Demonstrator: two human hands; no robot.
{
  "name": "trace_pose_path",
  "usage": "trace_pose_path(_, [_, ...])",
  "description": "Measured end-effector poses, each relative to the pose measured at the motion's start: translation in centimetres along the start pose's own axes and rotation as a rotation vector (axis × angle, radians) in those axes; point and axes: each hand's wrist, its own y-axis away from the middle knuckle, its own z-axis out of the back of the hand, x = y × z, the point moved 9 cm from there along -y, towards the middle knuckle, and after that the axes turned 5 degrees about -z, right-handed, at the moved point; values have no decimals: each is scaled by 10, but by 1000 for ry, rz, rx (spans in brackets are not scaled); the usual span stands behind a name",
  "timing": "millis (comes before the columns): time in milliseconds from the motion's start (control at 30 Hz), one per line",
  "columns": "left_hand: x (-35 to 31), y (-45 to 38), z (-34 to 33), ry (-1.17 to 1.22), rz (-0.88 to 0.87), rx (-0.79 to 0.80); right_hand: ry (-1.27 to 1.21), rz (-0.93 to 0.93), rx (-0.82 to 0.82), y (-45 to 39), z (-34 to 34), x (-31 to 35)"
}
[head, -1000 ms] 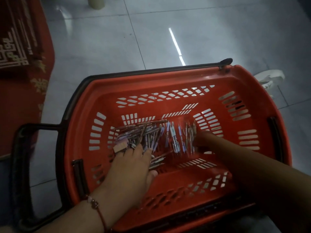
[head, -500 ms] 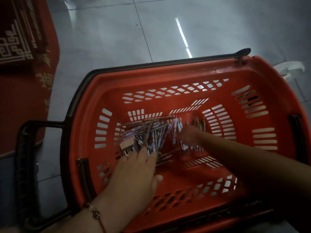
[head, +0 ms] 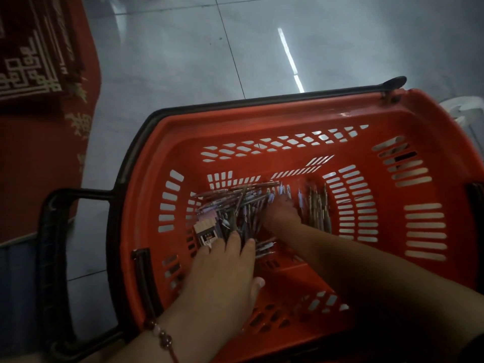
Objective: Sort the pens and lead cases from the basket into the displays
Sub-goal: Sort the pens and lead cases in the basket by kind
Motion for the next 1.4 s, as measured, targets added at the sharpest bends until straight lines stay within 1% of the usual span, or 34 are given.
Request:
trace_pose_path(100, [-1, -1, -1, 9, -13, -7, 36, -33, -52, 3, 4, -11])
trace_pose_path(300, [-1, -4, -2, 27, -14, 17, -10, -7, -28, -7, -10, -9])
trace_pose_path(433, [0, -4, -4, 51, -7, 21, 0, 70, 3, -7, -14, 2])
trace_pose_path(533, [-2, -5, -2, 72, -14, 12, -204, 70, -7, -13, -12, 5])
trace_pose_path(600, [-3, -5, 0, 79, -17, -8, -310, 76, 53, -16, -18, 10])
trace_pose_path(667, [-3, -5, 1, 84, -16, -18, -318, 117, 111, -16, -27, 14])
trace_pose_path(767, [-2, -5, 0, 87, -12, -21, -318, 184, 136, -12, -31, 20])
trace_pose_path(967, [-1, -5, 1, 99, -12, -28, -425, 155, 173, -5, -35, 22])
trace_pose_path(1067, [-4, -6, 2, 112, -12, -36, -486, 133, 135, -5, -37, 19])
trace_pose_path(1133, [-5, -6, 3, 115, -23, -53, -454, 129, 115, -3, -36, 18])
trace_pose_path(1233, [-6, -6, 6, 119, -33, -66, -296, 125, 123, 0, -35, 21])
trace_pose_path(1367, [-6, -7, 6, 118, -32, -63, -130, 181, 159, 4, -35, 29])
trace_pose_path(1400, [-5, -7, 6, 118, -33, -62, -87, 222, 153, 4, -37, 34])
